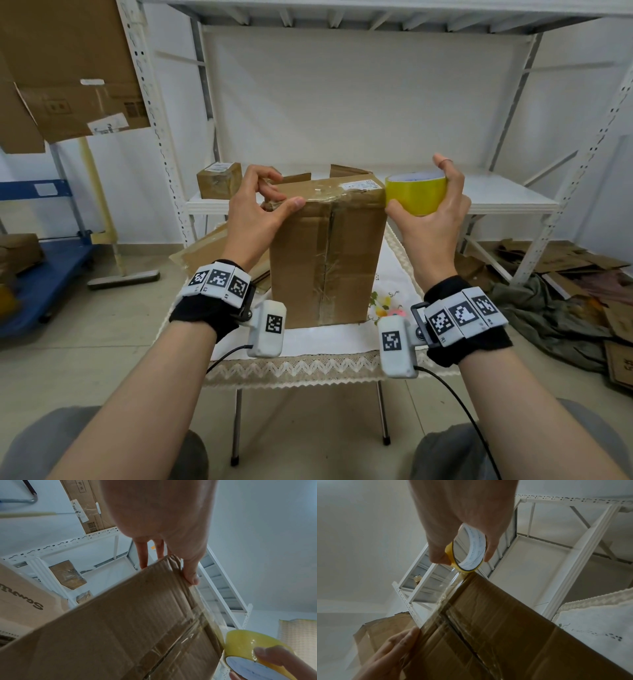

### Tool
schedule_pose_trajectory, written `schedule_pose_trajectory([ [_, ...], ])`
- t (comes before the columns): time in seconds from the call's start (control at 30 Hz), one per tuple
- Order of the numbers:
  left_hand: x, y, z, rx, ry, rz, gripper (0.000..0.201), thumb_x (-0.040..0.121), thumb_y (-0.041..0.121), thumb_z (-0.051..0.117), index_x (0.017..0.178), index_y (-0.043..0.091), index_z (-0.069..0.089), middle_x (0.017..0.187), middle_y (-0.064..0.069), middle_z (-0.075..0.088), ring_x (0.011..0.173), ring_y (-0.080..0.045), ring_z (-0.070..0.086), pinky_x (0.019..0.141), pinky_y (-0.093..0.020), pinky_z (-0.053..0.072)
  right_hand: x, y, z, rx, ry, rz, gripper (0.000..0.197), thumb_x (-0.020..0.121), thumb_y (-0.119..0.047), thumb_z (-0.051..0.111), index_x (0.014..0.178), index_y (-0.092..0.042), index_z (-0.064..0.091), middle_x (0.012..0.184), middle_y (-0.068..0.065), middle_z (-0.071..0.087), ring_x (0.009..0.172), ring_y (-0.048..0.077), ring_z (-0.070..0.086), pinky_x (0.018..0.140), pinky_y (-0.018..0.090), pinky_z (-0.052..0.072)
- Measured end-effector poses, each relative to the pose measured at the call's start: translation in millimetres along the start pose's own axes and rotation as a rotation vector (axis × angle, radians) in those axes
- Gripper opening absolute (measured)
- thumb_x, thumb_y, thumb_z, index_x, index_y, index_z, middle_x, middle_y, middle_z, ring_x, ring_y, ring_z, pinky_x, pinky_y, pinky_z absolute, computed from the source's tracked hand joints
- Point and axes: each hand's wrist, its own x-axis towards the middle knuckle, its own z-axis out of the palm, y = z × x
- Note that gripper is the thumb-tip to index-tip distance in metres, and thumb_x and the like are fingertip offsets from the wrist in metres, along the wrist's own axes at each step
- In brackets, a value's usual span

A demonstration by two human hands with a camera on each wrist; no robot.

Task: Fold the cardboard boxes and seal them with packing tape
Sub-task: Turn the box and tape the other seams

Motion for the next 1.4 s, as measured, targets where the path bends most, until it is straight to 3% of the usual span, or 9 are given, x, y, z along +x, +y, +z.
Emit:
schedule_pose_trajectory([
  [0.2, -1.1, 0.7, 0.7, -0.023, -0.007, 0.001, 0.042, 0.079, 0.03, 0.083, 0.112, 0.023, 0.057, 0.084, 0.003, 0.061, 0.092, -0.001, 0.061, 0.091, -0.026, 0.05, 1.2, -4.0, 2.3, -0.026, 0.031, -0.011, 0.081, 0.076, -0.001, 0.075, 0.143, -0.03, 0.042, 0.13, 0.012, 0.029, 0.097, 0.0, 0.041, 0.066, 0.001, 0.043],
  [0.33, -3.3, -0.4, 1.7, -0.034, -0.008, 0.01, 0.042, 0.08, 0.027, 0.082, 0.113, 0.02, 0.057, 0.085, -0.001, 0.061, 0.091, -0.001, 0.062, 0.084, -0.006, 0.044, 7.5, -3.1, 0.8, -0.067, 0.035, 0.025, 0.08, 0.076, -0.002, 0.076, 0.143, -0.03, 0.042, 0.13, 0.011, 0.027, 0.096, 0.001, 0.038, 0.063, -0.001, 0.04],
  [0.43, -4.0, 0.1, 2.4, -0.031, 0.003, 0.007, 0.042, 0.081, 0.028, 0.082, 0.114, 0.021, 0.057, 0.085, -0.001, 0.062, 0.091, -0.002, 0.062, 0.08, 0.001, 0.04, 12.3, -1.9, 3.8, -0.103, 0.016, 0.036, 0.077, 0.076, -0.005, 0.076, 0.14, -0.031, 0.041, 0.13, 0.009, 0.027, 0.103, 0.012, 0.041, 0.064, -0.003, 0.039],
  [0.53, -4.8, 1.2, 1.0, -0.025, 0.012, 0.011, 0.041, 0.081, 0.029, 0.082, 0.113, 0.023, 0.057, 0.083, 0.003, 0.061, 0.09, 0.0, 0.062, 0.085, -0.011, 0.043, 13.7, 0.8, 7.5, -0.125, 0.026, 0.025, 0.076, 0.074, -0.009, 0.078, 0.137, -0.029, 0.04, 0.133, 0.008, 0.026, 0.114, 0.019, 0.039, 0.069, -0.004, 0.038],
  [0.67, -6.4, 1.7, -0.2, -0.034, 0.015, 0.004, 0.041, 0.08, 0.03, 0.082, 0.112, 0.025, 0.056, 0.083, 0.006, 0.06, 0.09, -0.001, 0.063, 0.088, -0.027, 0.049, 12.2, 6.2, 9.5, -0.145, 0.06, 0.003, 0.082, 0.071, -0.022, 0.089, 0.135, -0.029, 0.039, 0.133, 0.001, 0.023, 0.118, 0.015, 0.038, 0.083, 0.0, 0.035],
  [0.87, -6.9, 2.2, -0.3, -0.04, 0.007, -0.003, 0.042, 0.081, 0.03, 0.082, 0.114, 0.024, 0.057, 0.084, 0.007, 0.06, 0.091, 0.0, 0.063, 0.085, -0.021, 0.046, 16.9, 8.0, 10.7, -0.456, 0.155, -0.063, 0.079, 0.07, -0.03, 0.087, 0.136, -0.026, 0.042, 0.142, 0.007, 0.031, 0.123, 0.028, 0.043, 0.095, 0.035, 0.047],
  [1.07, -7.0, 2.5, 1.1, -0.056, 0.018, -0.015, 0.044, 0.08, 0.03, 0.082, 0.116, 0.023, 0.058, 0.082, 0.005, 0.06, 0.092, 0.004, 0.062, 0.085, -0.019, 0.044, 20.7, 9.6, 12.2, -0.541, 0.072, -0.099, 0.062, 0.079, -0.027, 0.08, 0.131, -0.025, 0.046, 0.139, 0.009, 0.033, 0.127, 0.027, 0.038, 0.083, 0.025, 0.037],
  [1.23, -6.5, 1.2, 4.1, -0.035, 0.027, -0.013, 0.043, 0.081, 0.039, 0.08, 0.114, 0.024, 0.058, 0.08, 0.006, 0.06, 0.092, -0.001, 0.063, 0.084, -0.016, 0.042, 24.8, 4.4, 16.6, -0.616, 0.017, -0.084, 0.053, 0.077, -0.059, 0.072, 0.112, -0.026, 0.051, 0.135, 0.008, 0.032, 0.123, 0.027, 0.035, 0.079, 0.037, 0.044],
  [1.4, -4.8, 2.6, 10.7, -0.039, 0.119, -0.028, 0.034, 0.083, 0.038, 0.078, 0.108, 0.025, 0.06, 0.073, 0.011, 0.057, 0.084, -0.001, 0.063, 0.083, -0.02, 0.047, 34.7, -6.4, 20.8, -0.707, -0.025, -0.064, 0.047, 0.077, -0.055, 0.073, 0.108, -0.024, 0.054, 0.135, 0.009, 0.032, 0.12, 0.032, 0.037, 0.089, 0.045, 0.045],
])
